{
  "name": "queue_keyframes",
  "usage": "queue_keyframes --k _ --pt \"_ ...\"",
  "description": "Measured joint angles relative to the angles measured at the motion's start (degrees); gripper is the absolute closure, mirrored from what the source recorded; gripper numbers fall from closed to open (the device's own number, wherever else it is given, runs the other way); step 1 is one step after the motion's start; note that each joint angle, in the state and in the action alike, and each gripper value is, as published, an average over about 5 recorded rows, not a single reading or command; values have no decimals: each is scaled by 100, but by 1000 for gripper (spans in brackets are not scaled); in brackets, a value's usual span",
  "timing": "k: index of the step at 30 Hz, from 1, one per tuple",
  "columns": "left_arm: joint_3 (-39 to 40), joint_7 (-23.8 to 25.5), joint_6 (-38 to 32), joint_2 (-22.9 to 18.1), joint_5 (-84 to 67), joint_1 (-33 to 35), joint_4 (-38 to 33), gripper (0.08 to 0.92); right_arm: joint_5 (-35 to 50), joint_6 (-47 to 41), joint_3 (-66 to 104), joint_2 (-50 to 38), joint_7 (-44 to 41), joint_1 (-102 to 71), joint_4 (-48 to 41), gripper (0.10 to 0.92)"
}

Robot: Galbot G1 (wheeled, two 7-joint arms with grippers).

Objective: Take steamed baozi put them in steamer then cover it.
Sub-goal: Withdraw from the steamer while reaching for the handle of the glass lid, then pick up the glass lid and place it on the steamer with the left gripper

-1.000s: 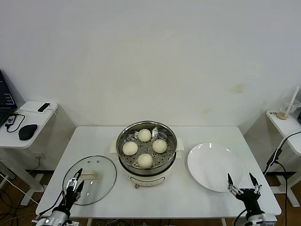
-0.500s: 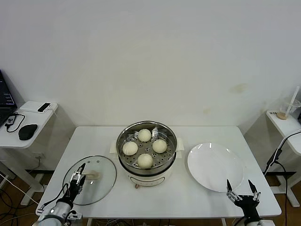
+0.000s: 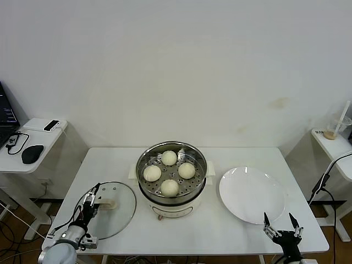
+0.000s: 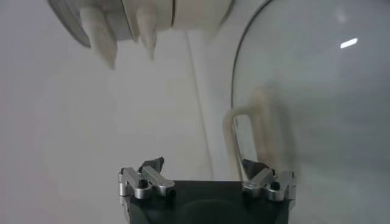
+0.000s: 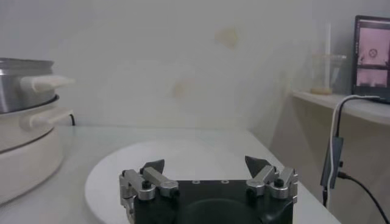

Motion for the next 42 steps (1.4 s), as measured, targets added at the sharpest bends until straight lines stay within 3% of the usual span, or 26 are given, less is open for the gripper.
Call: queue_keyframes --k 5,26,34,42 --pt "36 -52 -50 -41 -112 -138 168 234 -68 -3 -14 36 -1 19 -34 203" --pt "-109 -515 -303 -65 -485 20 241 827 -283 -72 -216 118 -47 82 3 203" --pt "-362 -760 -204 -32 -649 232 -44 852 -391 -49 -341 86 -72 45 53 203" --pt "-781 -635 92 104 -830 530 -659 852 -420 -13 -393 1 -96 -44 196 203"
